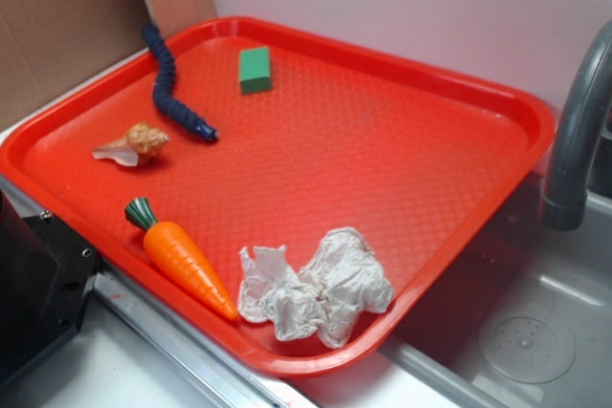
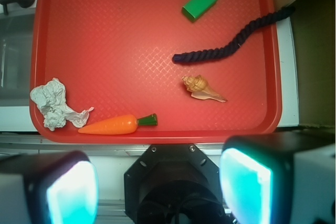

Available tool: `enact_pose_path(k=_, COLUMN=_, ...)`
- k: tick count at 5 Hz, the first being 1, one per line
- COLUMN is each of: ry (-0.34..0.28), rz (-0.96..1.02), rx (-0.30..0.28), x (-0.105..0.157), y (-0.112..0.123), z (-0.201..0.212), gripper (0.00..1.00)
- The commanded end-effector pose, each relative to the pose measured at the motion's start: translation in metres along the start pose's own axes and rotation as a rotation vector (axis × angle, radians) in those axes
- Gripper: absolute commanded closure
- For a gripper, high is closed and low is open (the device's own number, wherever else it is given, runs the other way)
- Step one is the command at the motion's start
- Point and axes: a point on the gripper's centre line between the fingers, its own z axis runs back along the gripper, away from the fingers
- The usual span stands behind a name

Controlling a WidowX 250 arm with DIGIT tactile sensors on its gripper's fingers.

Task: Grab the green block.

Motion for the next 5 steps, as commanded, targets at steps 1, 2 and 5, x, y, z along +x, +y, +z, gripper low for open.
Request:
enact_pose_path(k=1, ry=0.000, rz=0.000, rx=0.000, x=0.000, y=0.000, z=0.000, gripper=0.00)
enact_pose_path(k=2, ry=0.012, rz=0.190, rx=-0.010, x=0.015, y=0.008, z=-0.008, gripper=0.00)
enact_pose_path(k=5, ry=-0.088, rz=0.709, rx=-0.014, x=0.081, y=0.043, z=-0.060, gripper=0.00)
